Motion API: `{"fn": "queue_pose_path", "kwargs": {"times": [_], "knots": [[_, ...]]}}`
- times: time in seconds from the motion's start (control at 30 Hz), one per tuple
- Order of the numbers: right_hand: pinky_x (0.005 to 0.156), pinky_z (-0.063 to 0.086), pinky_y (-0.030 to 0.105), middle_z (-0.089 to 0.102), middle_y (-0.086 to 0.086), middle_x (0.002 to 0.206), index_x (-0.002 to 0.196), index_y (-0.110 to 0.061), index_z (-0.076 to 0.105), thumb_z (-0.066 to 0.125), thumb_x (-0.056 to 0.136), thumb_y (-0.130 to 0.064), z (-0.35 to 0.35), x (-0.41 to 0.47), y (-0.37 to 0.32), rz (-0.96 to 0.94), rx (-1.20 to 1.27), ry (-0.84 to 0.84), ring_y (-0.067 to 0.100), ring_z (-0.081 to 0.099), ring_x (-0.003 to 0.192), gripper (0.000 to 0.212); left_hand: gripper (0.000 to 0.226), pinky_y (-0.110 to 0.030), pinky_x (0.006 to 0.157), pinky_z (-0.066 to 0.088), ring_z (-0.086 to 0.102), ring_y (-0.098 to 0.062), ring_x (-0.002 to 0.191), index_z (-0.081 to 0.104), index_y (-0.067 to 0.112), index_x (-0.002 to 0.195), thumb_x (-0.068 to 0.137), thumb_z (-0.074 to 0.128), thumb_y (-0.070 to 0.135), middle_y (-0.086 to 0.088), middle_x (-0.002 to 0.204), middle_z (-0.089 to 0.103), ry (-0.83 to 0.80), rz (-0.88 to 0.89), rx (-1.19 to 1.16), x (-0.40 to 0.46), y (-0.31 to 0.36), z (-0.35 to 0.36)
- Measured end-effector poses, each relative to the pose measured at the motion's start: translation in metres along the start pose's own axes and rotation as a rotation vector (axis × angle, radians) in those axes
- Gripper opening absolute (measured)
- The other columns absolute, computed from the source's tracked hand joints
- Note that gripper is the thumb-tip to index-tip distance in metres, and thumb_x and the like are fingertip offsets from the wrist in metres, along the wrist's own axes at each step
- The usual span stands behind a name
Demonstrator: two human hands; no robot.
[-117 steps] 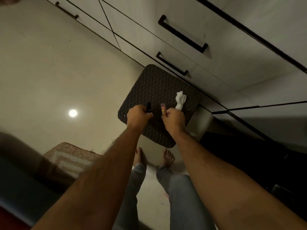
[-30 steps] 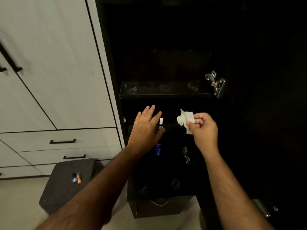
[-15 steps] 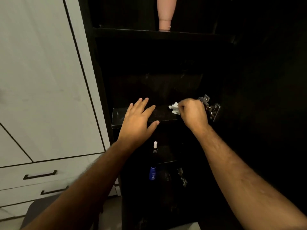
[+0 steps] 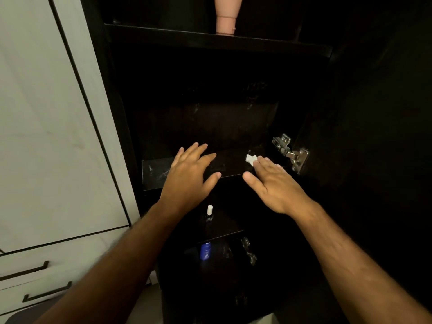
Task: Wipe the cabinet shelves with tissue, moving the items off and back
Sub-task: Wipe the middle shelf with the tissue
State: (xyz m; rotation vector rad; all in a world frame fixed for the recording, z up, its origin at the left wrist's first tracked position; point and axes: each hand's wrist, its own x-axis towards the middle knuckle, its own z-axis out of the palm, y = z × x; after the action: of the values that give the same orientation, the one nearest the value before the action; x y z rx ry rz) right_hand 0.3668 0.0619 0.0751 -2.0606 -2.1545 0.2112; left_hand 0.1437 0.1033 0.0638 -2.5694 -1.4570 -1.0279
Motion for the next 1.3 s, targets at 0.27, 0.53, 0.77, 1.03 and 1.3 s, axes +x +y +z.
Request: {"fn": "queue_pose_path", "kwargs": {"times": [0.27, 0.53, 0.77, 1.03, 1.3], "knots": [[0.121, -0.001, 0.033, 0.004, 0.006, 0.163, 0.154, -0.012, 0.012, 0.006, 0.093, -0.068, 0.0, 0.04, -0.031, 0.025, 0.101, -0.064, 0.015, -0.002, 0.15, 0.083, 0.049, -0.037, 0.12, 0.006, 0.025, -0.018, 0.146, 0.052, 0.019, 0.139, 0.093, 0.058, 0.033, -0.004, 0.15, 0.043, 0.007, -0.001, -0.046, 0.02, 0.002, 0.005], [0.119, 0.001, 0.033, 0.001, 0.006, 0.163, 0.154, -0.011, 0.01, 0.004, 0.092, -0.071, -0.02, 0.036, -0.008, 0.218, 0.011, -0.105, 0.016, -0.002, 0.15, 0.087, 0.048, -0.036, 0.12, 0.004, 0.023, -0.015, 0.146, 0.05, 0.021, 0.14, 0.094, 0.056, 0.033, -0.002, 0.151, 0.041, 0.012, -0.025, -0.019, 0.023, -0.003, 0.007], [0.118, -0.002, 0.03, 0.003, 0.005, 0.163, 0.154, -0.011, 0.012, 0.008, 0.095, -0.067, -0.008, 0.045, -0.028, 0.106, 0.116, -0.086, 0.015, -0.003, 0.15, 0.082, 0.048, -0.035, 0.12, 0.003, 0.024, -0.015, 0.146, 0.05, 0.02, 0.14, 0.093, 0.057, 0.031, -0.002, 0.151, 0.042, 0.02, -0.013, -0.038, 0.027, 0.004, 0.008], [0.119, 0.001, 0.037, -0.003, 0.01, 0.162, 0.154, -0.006, 0.008, 0.004, 0.086, -0.078, -0.02, 0.046, -0.013, 0.264, 0.013, -0.112, 0.022, -0.005, 0.15, 0.098, 0.047, -0.035, 0.12, 0.004, 0.024, -0.016, 0.146, 0.052, 0.019, 0.138, 0.093, 0.058, 0.03, -0.003, 0.15, 0.044, 0.02, -0.001, -0.065, 0.03, 0.006, 0.007], [0.115, 0.022, 0.035, 0.032, 0.007, 0.155, 0.144, -0.011, 0.042, 0.013, 0.087, -0.076, -0.01, 0.038, -0.007, 0.097, 0.034, 0.047, 0.018, 0.024, 0.145, 0.092, 0.046, -0.033, 0.12, 0.003, 0.025, -0.016, 0.145, 0.053, 0.019, 0.138, 0.093, 0.057, 0.03, -0.003, 0.149, 0.045, 0.021, 0.003, -0.089, 0.029, 0.005, 0.011]]}}
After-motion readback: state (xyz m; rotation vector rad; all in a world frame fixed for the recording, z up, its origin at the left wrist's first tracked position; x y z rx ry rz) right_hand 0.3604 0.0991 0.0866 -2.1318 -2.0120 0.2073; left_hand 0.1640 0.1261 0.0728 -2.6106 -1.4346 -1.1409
